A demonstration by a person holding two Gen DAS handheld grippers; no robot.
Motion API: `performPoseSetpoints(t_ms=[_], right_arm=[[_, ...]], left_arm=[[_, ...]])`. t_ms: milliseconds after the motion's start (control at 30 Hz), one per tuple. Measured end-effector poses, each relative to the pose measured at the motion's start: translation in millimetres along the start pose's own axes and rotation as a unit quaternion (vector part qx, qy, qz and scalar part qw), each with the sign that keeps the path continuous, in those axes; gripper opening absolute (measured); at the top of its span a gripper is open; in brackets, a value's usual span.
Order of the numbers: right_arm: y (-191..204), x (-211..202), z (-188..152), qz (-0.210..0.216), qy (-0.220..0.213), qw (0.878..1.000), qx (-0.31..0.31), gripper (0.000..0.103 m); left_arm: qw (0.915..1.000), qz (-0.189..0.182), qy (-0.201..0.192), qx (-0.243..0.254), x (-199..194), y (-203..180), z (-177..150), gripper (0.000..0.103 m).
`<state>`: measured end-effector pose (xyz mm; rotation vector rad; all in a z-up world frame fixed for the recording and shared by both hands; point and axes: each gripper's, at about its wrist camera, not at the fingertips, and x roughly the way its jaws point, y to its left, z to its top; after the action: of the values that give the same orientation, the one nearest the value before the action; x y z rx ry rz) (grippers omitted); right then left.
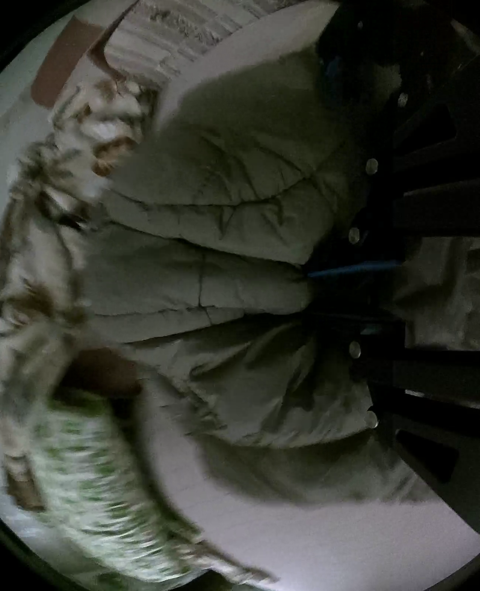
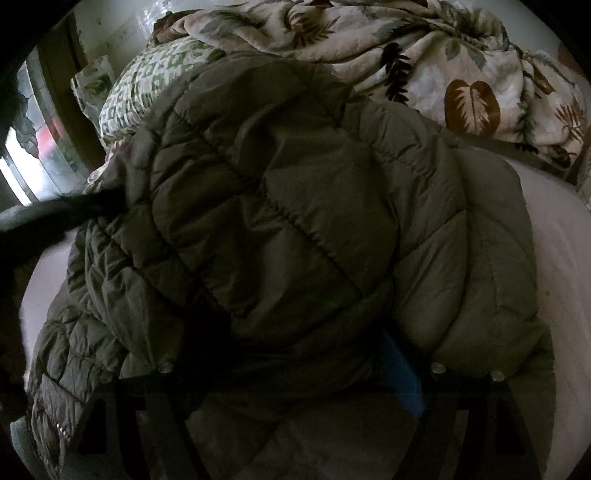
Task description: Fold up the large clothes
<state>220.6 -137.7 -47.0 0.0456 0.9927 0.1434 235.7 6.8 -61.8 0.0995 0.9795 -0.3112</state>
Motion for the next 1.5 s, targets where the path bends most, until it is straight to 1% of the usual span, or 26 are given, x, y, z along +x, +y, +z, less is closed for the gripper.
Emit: performPoseSetpoints(t_ms=[100,233,300,400,433,500,567,633,733,800,867,933,1100,1133,1167,1200,1300,1500], right_arm=[[2,1,-1,-0.004,0.004,1.000,-0.007,0.084],[2,-3,2,-0.002,0.006,1.000,-0.005,0.084],[2,-13,0,0.004,-0.010,1.000,-0.001,0.084],[3,-36,-7,0.014,-0.046,0.999,0.011,0.084],[4,-43,-9,0.015,-0.054,0.998,0.013,0.084],[8,-56,-14,0.018,-0.064,0.998,0.012,0.084],[11,-68,-19,0.015,-0.068,0.998,0.007,0.084],[13,-80,-25,0.015,-0.073,0.997,0.007,0.084],[12,-97,-37,0.020,-0.080,0.996,0.027,0.084],[7,-104,-41,0.030,-0.082,0.995,0.045,0.084],[6,-114,-50,0.037,-0.085,0.994,0.057,0.084],[5,-125,-58,0.043,-0.085,0.994,0.061,0.084],[5,-147,-79,0.037,-0.080,0.994,0.063,0.085],[4,-150,-84,0.036,-0.081,0.994,0.065,0.090],[4,-155,-90,0.036,-0.081,0.994,0.067,0.100],[4,-160,-96,0.035,-0.082,0.994,0.068,0.102],[6,-174,-116,0.026,-0.088,0.994,0.063,0.102],[5,-198,-151,0.006,-0.088,0.994,0.064,0.103]], left_arm=[[0.9997,-0.004,-0.019,-0.014,2,2,-5,0.018],[0.9994,-0.011,-0.033,-0.009,-12,3,-10,0.019],[0.9989,-0.012,-0.044,-0.013,-26,4,-20,0.019],[0.9983,-0.013,-0.055,-0.014,-40,3,-27,0.023],[0.9981,-0.015,-0.058,-0.014,-45,2,-30,0.025],[0.9978,-0.013,-0.064,-0.012,-55,0,-37,0.033],[0.9974,-0.012,-0.070,-0.013,-63,-1,-44,0.052],[0.9967,-0.008,-0.080,-0.014,-73,-1,-52,0.054],[0.9972,-0.004,-0.073,-0.018,-86,1,-64,0.055],[0.9972,0.001,-0.071,-0.021,-94,2,-73,0.059],[0.9969,0.006,-0.075,-0.021,-106,2,-85,0.069],[0.9964,0.011,-0.083,-0.015,-118,1,-98,0.073],[0.9965,0.026,-0.078,-0.018,-138,2,-122,0.075],[0.9964,0.031,-0.076,-0.022,-142,4,-128,0.075],[0.9964,0.032,-0.074,-0.026,-145,5,-132,0.075],[0.9963,0.032,-0.074,-0.030,-149,6,-138,0.075],[0.9962,0.032,-0.069,-0.041,-157,10,-153,0.076],[0.9958,0.054,-0.056,-0.048,-173,13,-188,0.076]])
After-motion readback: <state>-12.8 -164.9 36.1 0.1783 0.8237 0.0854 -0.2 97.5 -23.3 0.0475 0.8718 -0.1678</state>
